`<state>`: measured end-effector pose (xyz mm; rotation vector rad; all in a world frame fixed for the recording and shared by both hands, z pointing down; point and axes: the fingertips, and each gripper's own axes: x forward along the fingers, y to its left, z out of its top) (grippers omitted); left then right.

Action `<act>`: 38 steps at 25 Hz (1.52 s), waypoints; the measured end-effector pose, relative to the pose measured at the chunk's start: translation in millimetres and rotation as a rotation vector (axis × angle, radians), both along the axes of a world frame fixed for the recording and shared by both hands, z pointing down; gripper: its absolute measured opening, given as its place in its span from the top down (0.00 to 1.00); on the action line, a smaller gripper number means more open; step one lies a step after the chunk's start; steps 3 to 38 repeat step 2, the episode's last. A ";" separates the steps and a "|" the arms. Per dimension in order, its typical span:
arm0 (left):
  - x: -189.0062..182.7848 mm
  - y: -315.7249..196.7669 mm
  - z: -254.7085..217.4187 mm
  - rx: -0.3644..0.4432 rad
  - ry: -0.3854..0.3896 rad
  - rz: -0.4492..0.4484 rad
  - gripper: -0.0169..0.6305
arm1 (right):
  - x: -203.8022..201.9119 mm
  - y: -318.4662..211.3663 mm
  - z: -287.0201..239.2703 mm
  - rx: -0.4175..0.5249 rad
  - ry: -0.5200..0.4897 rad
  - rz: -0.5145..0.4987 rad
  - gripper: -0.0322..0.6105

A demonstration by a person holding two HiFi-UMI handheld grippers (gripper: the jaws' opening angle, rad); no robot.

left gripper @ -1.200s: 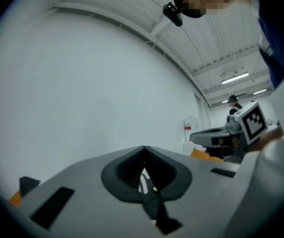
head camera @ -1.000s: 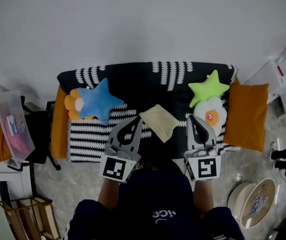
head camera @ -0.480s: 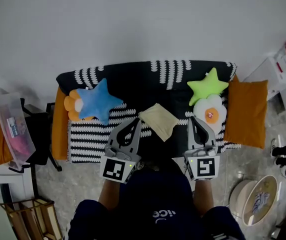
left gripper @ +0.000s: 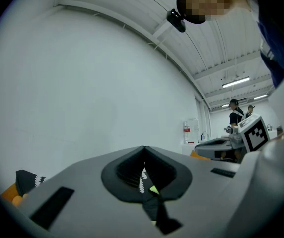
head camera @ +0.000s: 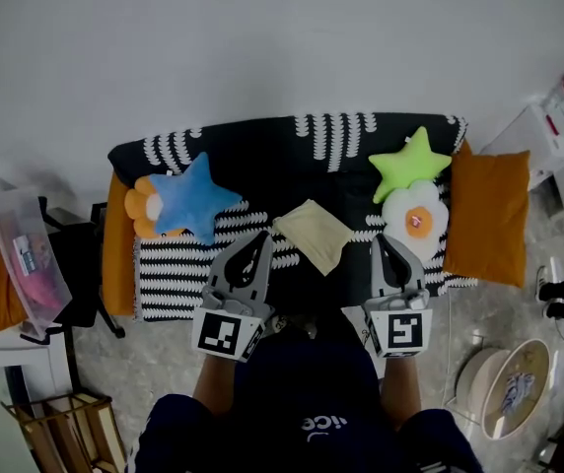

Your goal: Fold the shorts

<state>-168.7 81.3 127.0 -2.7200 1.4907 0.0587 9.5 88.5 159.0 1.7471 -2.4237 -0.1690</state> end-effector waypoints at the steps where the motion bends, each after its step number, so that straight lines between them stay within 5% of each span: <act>1: -0.3 -1.3 0.3 -0.001 0.006 0.000 0.97 | 0.9 -0.9 1.7 -0.008 0.006 0.001 0.94; 38: -0.5 -2.7 0.6 -0.002 0.011 0.000 0.97 | 1.8 -1.8 3.7 -0.017 0.013 0.002 0.94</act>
